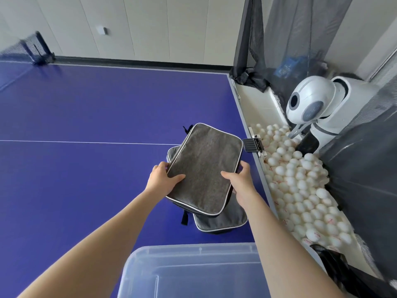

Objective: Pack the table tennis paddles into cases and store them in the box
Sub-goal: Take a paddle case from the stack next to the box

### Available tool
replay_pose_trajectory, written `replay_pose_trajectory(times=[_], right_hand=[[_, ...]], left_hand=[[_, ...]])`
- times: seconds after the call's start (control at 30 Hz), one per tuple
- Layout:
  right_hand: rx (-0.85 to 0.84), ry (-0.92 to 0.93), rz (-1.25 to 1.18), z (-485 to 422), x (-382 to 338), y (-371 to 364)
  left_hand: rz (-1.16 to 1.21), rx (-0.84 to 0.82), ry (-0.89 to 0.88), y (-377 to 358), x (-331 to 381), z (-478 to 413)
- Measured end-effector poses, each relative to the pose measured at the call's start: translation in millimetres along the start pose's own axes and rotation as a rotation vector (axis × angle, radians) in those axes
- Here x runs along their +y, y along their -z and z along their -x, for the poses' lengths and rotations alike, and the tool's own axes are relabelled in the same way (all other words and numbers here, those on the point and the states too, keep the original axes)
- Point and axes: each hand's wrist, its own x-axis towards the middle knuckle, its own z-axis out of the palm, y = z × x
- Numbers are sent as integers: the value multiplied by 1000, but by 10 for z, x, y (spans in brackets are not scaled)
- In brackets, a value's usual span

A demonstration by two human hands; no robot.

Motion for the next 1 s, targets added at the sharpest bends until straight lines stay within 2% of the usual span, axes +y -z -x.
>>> replay_pose_trajectory(times=[0.27, 0.5, 0.77, 1.0], right_hand=[[-147, 125, -102, 530, -476, -693], [-344, 206, -130, 1266, -597, -1532], [-543, 281, -24, 2585, -155, -2734], [-636, 258, -10, 3918, 508, -3658]], left_hand=[[185, 196, -15, 887, -149, 461], [372, 354, 32, 1760, -746, 1104], [520, 502, 79, 2645, -2107, 2135], [619, 502, 121, 3418, -3427, 3098]])
